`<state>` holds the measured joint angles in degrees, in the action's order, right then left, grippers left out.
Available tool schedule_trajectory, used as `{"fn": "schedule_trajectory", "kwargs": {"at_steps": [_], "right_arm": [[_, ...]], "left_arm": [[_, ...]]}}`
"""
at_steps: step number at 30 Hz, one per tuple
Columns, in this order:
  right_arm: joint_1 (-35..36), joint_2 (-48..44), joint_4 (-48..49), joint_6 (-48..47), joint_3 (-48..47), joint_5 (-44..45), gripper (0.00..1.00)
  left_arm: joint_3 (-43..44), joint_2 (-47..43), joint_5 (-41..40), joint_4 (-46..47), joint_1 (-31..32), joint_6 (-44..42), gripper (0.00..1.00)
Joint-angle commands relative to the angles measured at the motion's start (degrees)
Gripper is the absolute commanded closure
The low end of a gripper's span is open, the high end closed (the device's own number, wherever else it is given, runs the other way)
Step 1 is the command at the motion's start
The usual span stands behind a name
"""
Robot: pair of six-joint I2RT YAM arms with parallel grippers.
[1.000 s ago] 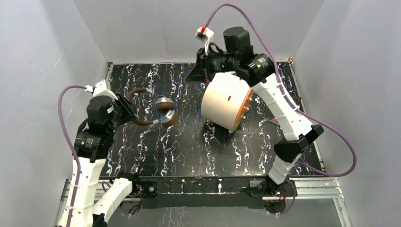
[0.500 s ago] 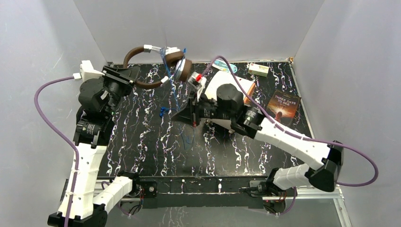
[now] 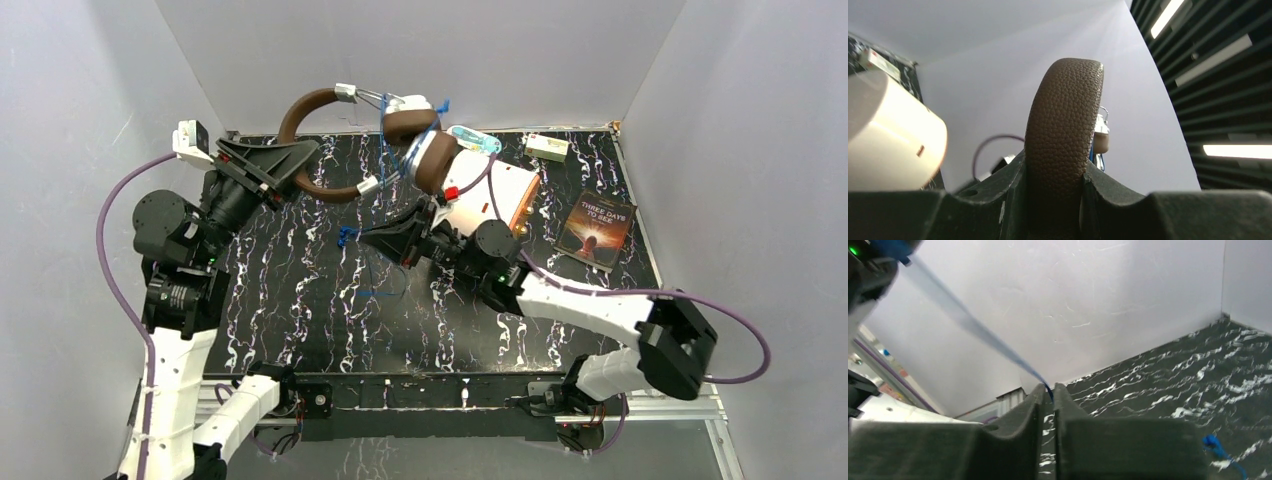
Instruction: Wrap the headphones
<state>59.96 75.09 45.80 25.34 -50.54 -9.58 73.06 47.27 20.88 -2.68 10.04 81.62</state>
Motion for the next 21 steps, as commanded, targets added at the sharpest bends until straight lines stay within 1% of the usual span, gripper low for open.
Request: {"fn": "schedule_trajectory", "kwargs": {"at_steps": [1, 2, 3, 5, 7, 10, 12, 15, 16, 18, 19, 20, 21], "right_arm": [[-3.9, 6.7, 19.7, 0.4, -1.8, -11.8, 0.66], [-4.2, 8.3, 20.2, 0.2, -2.6, -13.8, 0.51], [-4.6, 9.8, 20.3, -0.1, -3.7, -16.0, 0.42], [-5.3, 12.5, 21.2, -0.3, -5.5, -20.4, 0.29], [-5.8, 14.6, 21.8, 0.0, -6.8, -22.9, 0.25], [-6.3, 16.2, 23.6, -0.1, -5.2, -21.7, 0.23], [-7.1, 17.6, 26.1, 1.1, -4.1, -22.8, 0.27], [-8.6, 19.9, 29.5, 3.8, -3.0, -25.2, 0.39], [-9.1, 20.8, 30.5, 4.6, -2.7, -25.7, 0.45], [-10.9, 21.6, 31.5, 7.0, -2.6, -26.6, 0.6], [-12.2, 21.6, 32.0, 8.6, -2.3, -27.2, 0.66], [-13.4, 21.4, 32.6, 10.0, -1.7, -27.7, 0.71], [-14.7, 20.8, 31.9, 10.9, -1.3, -27.9, 0.73]], "left_arm": [[6.7, -2.6, 10.5, -2.7, 0.0, 4.0, 1.0], [7.5, -3.1, 10.6, -4.5, 0.0, 3.8, 1.0], [7.9, -3.8, 10.4, -6.1, 0.0, 3.8, 1.0], [8.5, -4.8, 9.9, -7.7, 0.0, 3.8, 1.0], [8.7, -5.0, 10.2, -8.2, 0.0, 4.6, 1.0], [9.0, -4.8, 10.9, -6.9, 0.0, 6.5, 1.0], [10.1, -4.3, 11.5, -5.9, 0.0, 6.7, 1.0], [12.8, -2.3, 14.8, -4.0, 0.0, 5.1, 1.0], [13.9, -1.6, 16.2, -4.0, 0.0, 4.1, 1.0], [17.1, -0.4, 18.9, -3.5, 0.1, 1.4, 1.0], [18.9, 0.4, 20.4, -5.0, 0.2, -1.0, 1.0], [21.3, 1.2, 21.3, -7.2, 0.3, -4.1, 1.0], [23.1, 1.7, 22.5, -9.4, 0.4, -7.2, 1.0]]}}
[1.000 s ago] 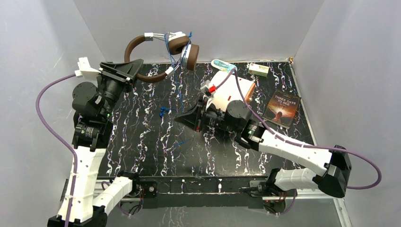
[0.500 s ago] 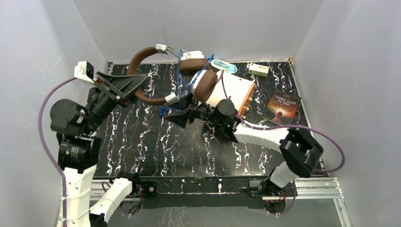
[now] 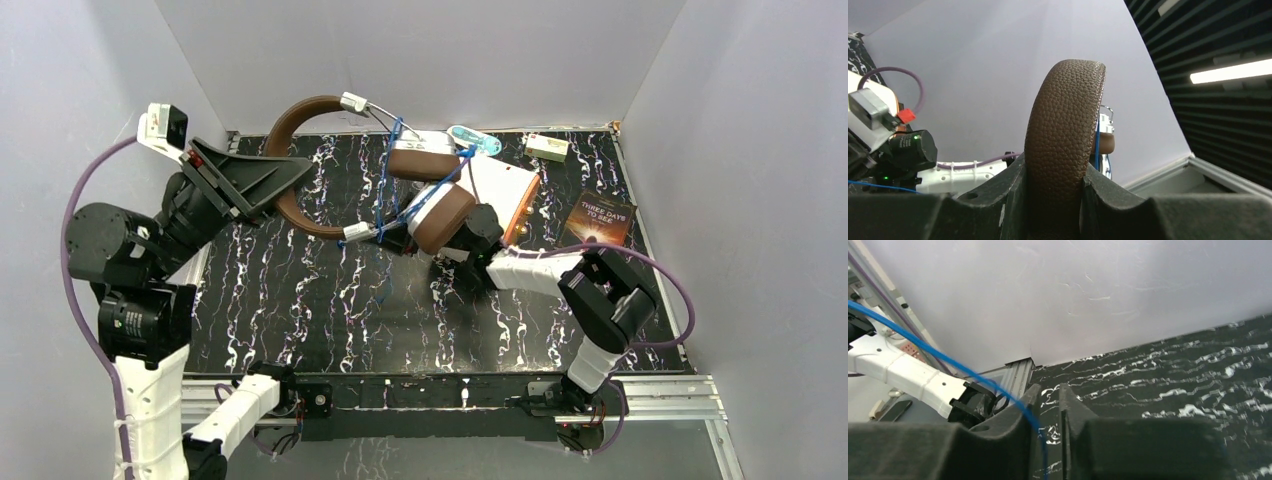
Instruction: Wrap the headphones
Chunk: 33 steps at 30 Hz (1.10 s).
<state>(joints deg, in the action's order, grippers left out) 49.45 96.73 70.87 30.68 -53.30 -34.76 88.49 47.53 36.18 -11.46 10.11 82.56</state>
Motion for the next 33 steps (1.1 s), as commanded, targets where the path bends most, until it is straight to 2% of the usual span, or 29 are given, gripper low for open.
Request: {"fn": "schedule_trajectory", "kwargs": {"at_steps": [1, 3, 4, 6, 9, 10, 11, 13, 14, 15, 17, 18, 19, 21, 23, 27, 29, 33], "right_arm": [[-5.6, -1.6, 4.5, 5.8, 1.3, -3.2, 0.78], [-8.6, -3.5, -3.2, 4.9, -0.2, -4.7, 0.85], [-10.2, -4.5, -7.0, 4.1, -1.3, -6.0, 0.9], [-13.9, -6.5, -14.0, 2.7, -3.4, -8.3, 0.99], [-18.7, -9.3, -27.0, 0.4, -8.9, -12.0, 1.0], [-19.2, -10.3, -35.0, -2.1, -12.3, -12.9, 1.0], [-19.3, -10.9, -48.8, -6.4, -19.1, -14.8, 1.0], [-19.4, -10.1, -66.3, -8.7, -30.8, -16.5, 1.0], [-19.3, -7.7, -80.7, -12.3, -41.1, -15.3, 1.0], [-19.3, -4.4, -90.7, -15.6, -51.1, -15.0, 1.0], [-19.4, -0.2, -99.7, -17.0, -62.9, -15.3, 1.0], [-19.3, 0.2, -101.1, -16.3, -64.8, -16.3, 1.0], [-19.3, -0.5, -100.3, -14.0, -65.0, -18.5, 1.0], [-19.3, -0.5, -100.2, -11.0, -66.5, -22.5, 1.0], [-19.3, -0.9, -99.3, -7.7, -66.7, -25.5, 1.0], [-18.3, -5.9, -86.1, 2.2, -58.6, -28.1, 1.0], [-17.3, -8.5, -80.8, 6.2, -54.1, -27.2, 1.0], [-12.3, -13.7, -71.1, 10.6, -43.8, -22.3, 1.0]], "left_arm": [[8.3, 1.7, 9.7, -1.1, 0.3, -10.3, 1.0], [6.4, 2.1, 19.5, 3.4, 0.4, -10.7, 1.0], [6.6, 2.0, 21.6, -0.4, 0.4, -13.7, 1.0], [8.0, 1.6, 22.6, -12.4, 0.4, -23.8, 1.0], [11.9, 2.7, 21.3, -30.8, 0.3, -40.1, 1.0], [16.4, 4.5, 18.7, -43.0, 0.3, -47.3, 1.0], [19.9, 6.5, 12.2, -54.4, 0.4, -57.0, 1.0], [15.1, 7.1, -5.0, -61.3, 5.0, -60.1, 1.0], [10.7, 8.2, -15.6, -63.9, 9.0, -60.6, 1.0], [8.5, 8.6, -23.7, -65.1, 10.9, -61.2, 1.0], [5.8, 10.1, -33.9, -65.4, 11.3, -61.2, 1.0], [4.1, 9.9, -38.6, -62.5, 11.3, -61.0, 1.0], [0.9, 8.3, -43.0, -55.2, 11.3, -60.1, 1.0], [-1.9, 8.1, -51.7, -49.4, 11.3, -59.5, 1.0], [-4.8, 7.4, -56.9, -44.4, 11.4, -58.7, 1.0], [-10.4, 5.0, -66.0, -31.9, 11.3, -54.4, 1.0], [-12.4, 4.4, -68.0, -26.1, 11.3, -52.4, 1.0], [-13.8, 4.9, -65.8, -16.4, 11.3, -48.2, 1.0]]}}
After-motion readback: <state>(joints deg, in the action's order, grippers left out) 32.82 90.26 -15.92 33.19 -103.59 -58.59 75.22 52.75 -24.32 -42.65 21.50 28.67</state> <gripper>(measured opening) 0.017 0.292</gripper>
